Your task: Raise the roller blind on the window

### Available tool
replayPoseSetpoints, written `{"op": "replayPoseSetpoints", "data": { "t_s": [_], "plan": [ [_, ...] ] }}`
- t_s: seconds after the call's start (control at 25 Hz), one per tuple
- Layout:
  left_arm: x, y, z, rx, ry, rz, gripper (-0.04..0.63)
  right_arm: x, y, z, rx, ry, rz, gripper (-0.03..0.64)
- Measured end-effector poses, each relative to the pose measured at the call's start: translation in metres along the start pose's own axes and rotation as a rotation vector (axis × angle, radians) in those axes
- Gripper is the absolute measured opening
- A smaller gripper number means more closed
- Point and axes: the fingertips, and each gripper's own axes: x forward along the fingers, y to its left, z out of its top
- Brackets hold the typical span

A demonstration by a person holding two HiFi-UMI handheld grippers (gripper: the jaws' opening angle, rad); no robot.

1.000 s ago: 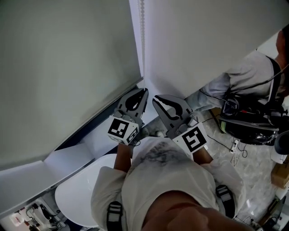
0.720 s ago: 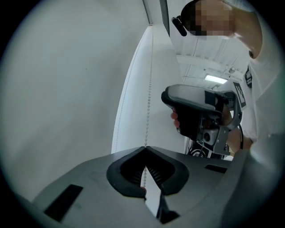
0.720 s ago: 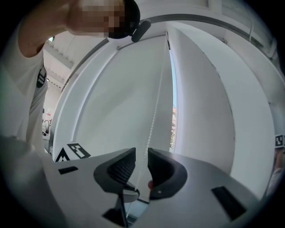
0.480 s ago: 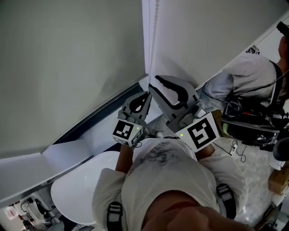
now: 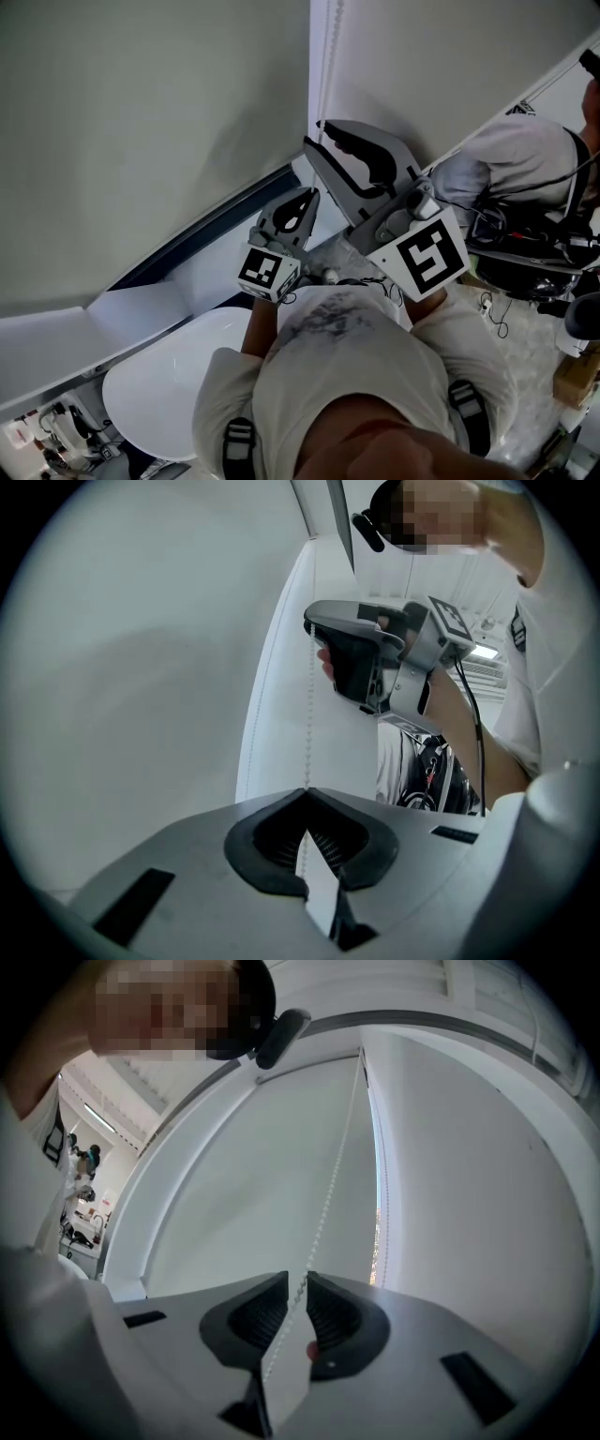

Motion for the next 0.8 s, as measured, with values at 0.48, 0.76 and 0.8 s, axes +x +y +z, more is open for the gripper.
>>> {"op": "replayPoseSetpoints", "data": {
  "t_s": [0.48, 0.76, 0.8],
  "plan": [
    [-0.010, -0.013, 0.002, -0.014, -0.004, -0.004, 0.008, -0.015, 0.010, 0.003, 0.189, -0.030, 0.067, 0.061],
    [-0.016, -0.009, -0.023, -0.026, 0.036, 0.004, 0.008, -0.014, 0.022, -0.017, 0.196, 0.001, 0.073, 0.061],
    [-0.017, -0.007, -0.028, -0.031, 0.044, 0.008, 0.008, -0.014, 0.025, -0.021, 0.198, 0.007, 0.075, 0.061]
  ]
}}
